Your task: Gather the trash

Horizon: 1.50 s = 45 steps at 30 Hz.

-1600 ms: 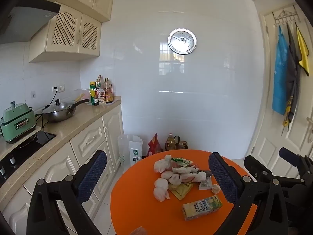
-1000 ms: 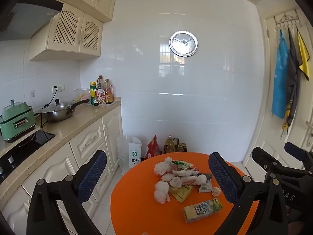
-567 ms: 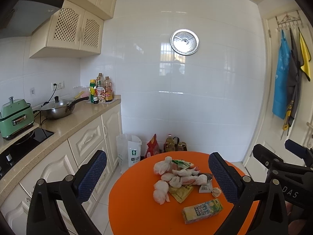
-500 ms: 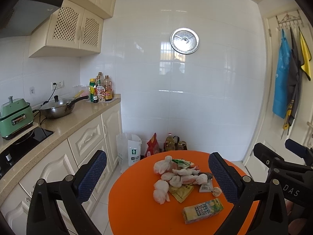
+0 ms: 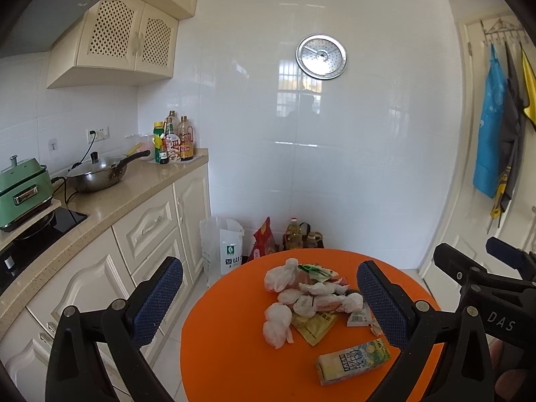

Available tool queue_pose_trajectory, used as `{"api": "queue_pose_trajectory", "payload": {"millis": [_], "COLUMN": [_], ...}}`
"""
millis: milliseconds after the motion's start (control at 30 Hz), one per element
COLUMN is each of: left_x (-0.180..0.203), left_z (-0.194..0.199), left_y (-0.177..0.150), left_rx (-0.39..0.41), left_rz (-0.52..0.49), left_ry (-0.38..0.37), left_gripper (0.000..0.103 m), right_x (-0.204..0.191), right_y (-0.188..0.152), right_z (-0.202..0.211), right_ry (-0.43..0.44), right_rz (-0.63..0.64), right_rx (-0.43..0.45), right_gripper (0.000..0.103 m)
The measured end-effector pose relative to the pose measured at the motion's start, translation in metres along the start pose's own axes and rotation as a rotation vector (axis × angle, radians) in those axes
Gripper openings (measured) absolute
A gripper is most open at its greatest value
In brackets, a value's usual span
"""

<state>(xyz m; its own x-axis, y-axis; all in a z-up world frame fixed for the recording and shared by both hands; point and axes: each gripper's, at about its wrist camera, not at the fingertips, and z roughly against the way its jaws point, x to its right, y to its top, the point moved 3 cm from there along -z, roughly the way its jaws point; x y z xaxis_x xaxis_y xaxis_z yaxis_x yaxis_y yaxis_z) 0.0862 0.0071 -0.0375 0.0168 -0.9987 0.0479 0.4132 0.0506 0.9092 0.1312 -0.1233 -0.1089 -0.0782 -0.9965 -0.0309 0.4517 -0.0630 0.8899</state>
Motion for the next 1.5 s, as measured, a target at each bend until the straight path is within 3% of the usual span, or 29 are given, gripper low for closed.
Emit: {"api": "queue_pose_trajectory", "payload": {"millis": [200,333,633,1000,1133,1333,1500], "left_x": [-0.003,-0.007,-0.006,-0.006,-0.01,-0.018,-0.018], "left_z": [-0.014,-0.026,-0.073,-0.135,-0.148,-0.154,-0.158], "left_y": [-0.003,-0.01,-0.036,-0.074,-0.08,-0.089,-0.099], "left_rx": [-0.02,-0.043,-0.158,-0.301,-0.324,-0.336,-0.348], "left_rz": [-0.001,-0.005,-0.012,-0.041,-0.043,-0.034,-0.032], "left_ry": [-0.003,0.007,0.043,0.069,0.068,0.066,0.068], "left_gripper": [0.102,0.102,0.102,0.102,0.102,0.102,0.102], "right_x": [0.001,0.006,0.021,-0.015,-0.022,-0.001,-0.003], "right_y": [-0.003,-0.012,-0.082,-0.151,-0.159,-0.153,-0.16], "right_z": [-0.014,-0.027,-0.097,-0.136,-0.141,-0.154,-0.166], "right_ry": [0.02,0.087,0.158,0.198,0.171,0.238,0.379], "right_rz": [0.002,0.012,0.056,0.044,0.08,0.097,0.234], "right_rx": [-0.032,-0.069,-0.32,-0.523,-0.535,-0.548,-0.587], "right_gripper": [0.103,0.103,0.103,0.103,0.103,0.103,0.103]}}
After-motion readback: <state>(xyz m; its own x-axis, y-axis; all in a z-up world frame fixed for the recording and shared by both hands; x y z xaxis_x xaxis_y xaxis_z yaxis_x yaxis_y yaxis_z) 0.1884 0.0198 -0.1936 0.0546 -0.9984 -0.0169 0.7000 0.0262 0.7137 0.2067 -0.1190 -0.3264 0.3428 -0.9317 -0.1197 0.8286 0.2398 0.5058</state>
